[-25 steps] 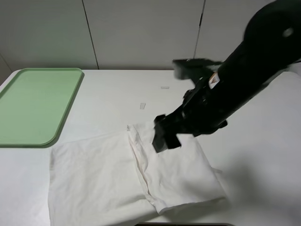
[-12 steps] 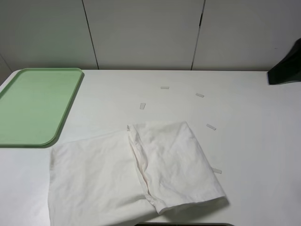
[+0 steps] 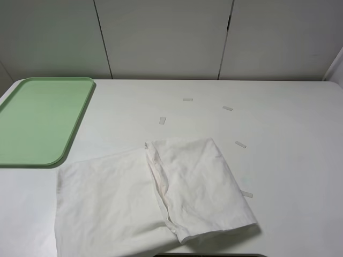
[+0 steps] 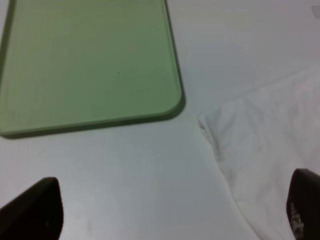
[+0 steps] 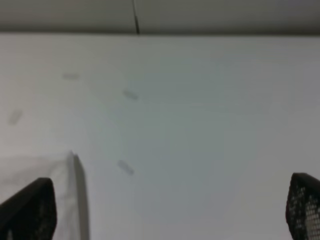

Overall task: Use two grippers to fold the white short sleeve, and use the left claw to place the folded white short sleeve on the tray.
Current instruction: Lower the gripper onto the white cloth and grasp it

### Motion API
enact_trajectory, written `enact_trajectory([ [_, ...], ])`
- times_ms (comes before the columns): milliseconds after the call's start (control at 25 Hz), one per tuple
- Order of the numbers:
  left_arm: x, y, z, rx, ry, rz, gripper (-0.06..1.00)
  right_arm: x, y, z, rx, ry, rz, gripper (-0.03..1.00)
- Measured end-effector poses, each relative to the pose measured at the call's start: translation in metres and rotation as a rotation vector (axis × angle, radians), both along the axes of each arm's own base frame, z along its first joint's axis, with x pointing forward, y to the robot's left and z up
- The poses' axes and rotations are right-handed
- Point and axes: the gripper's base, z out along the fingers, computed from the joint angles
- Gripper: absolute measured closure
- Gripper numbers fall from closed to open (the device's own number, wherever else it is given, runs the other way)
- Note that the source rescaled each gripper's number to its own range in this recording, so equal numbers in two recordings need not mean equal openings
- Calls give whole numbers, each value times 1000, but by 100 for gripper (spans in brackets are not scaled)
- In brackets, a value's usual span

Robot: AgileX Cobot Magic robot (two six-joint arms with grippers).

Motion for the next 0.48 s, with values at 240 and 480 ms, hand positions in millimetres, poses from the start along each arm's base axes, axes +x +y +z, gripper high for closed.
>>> enact_trajectory([
  [240,0,0,0,0,0,0,6,-46,0,13,31,-228,19,-3],
  [480,0,0,0,0,0,0,6,-87,-8,9,-40,-345,-14,-3],
])
